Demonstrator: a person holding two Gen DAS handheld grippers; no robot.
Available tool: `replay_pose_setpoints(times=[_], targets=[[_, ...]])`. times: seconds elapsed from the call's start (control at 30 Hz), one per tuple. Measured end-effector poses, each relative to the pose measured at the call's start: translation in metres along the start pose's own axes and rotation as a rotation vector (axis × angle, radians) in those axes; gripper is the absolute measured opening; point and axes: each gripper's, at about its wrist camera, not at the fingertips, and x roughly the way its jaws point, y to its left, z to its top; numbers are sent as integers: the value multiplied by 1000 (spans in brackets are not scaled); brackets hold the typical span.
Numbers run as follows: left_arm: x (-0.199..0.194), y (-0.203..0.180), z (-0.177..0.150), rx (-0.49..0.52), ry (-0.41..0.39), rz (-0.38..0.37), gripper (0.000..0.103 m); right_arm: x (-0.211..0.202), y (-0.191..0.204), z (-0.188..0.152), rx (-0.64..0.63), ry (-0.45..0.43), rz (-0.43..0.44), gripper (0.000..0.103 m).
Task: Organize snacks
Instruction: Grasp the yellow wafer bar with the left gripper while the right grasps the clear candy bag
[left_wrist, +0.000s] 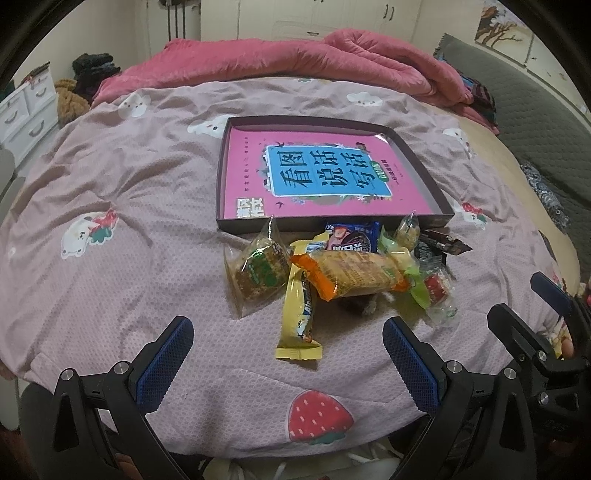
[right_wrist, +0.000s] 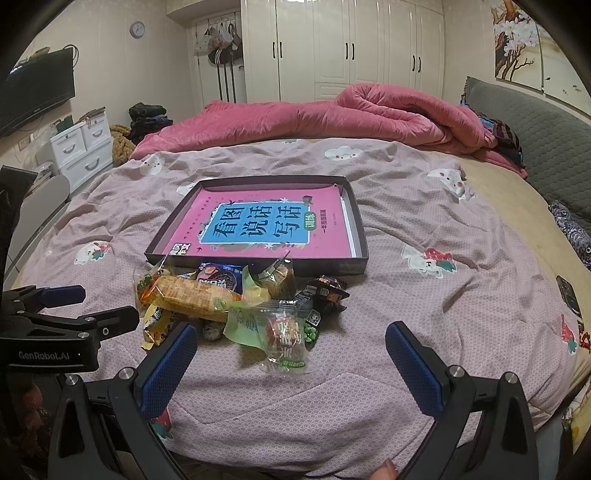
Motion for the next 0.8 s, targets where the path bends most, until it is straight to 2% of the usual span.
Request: replay_pose_setpoints(times=[0.47, 0.67, 0.8], targets=[[22, 19, 1, -64, 84, -39, 102, 17, -3, -1, 21, 63, 13, 103], [36, 21, 1, -61, 120, -47, 102, 28, -5, 2, 22, 91, 19, 103], [42, 18, 4, -49, 114, -54, 102, 38, -9, 1, 36, 121, 19, 103]])
